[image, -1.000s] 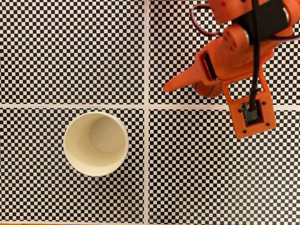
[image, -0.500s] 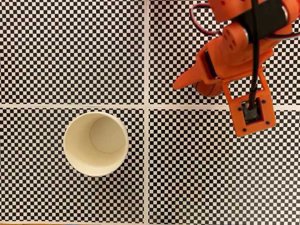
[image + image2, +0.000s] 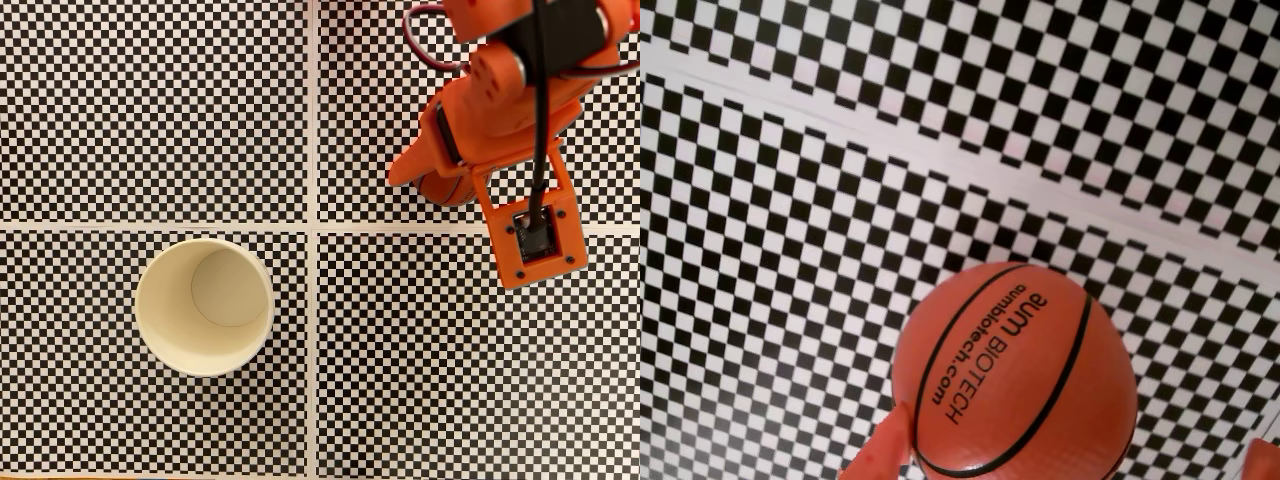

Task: Grasp basketball and place into cup.

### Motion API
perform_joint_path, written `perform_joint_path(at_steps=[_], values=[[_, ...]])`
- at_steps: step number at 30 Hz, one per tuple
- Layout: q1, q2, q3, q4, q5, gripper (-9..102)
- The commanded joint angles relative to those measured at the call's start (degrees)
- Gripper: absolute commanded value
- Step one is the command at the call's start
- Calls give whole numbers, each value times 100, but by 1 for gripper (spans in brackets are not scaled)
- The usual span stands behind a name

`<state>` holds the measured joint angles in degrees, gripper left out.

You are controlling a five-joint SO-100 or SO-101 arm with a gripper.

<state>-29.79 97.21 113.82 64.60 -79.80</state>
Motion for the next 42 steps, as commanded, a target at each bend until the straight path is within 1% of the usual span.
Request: perform_joint_path(at_steps=[1,4,6,8,11,18,22,31,36,39,42], values=[[123,-105,79,-53,0,43],[132,-132,176,-176,18,42],[158,-132,229,-229,-9,40],[229,-62,378,-316,-105,32],[255,229,817,-765,-53,26],[387,325,923,-809,-193,11],[396,290,914,-809,-202,10],[466,404,958,-809,-202,5],[554,721,1011,-756,-281,5],[598,949,1002,-615,-316,6],[598,1099,817,-272,-334,7]])
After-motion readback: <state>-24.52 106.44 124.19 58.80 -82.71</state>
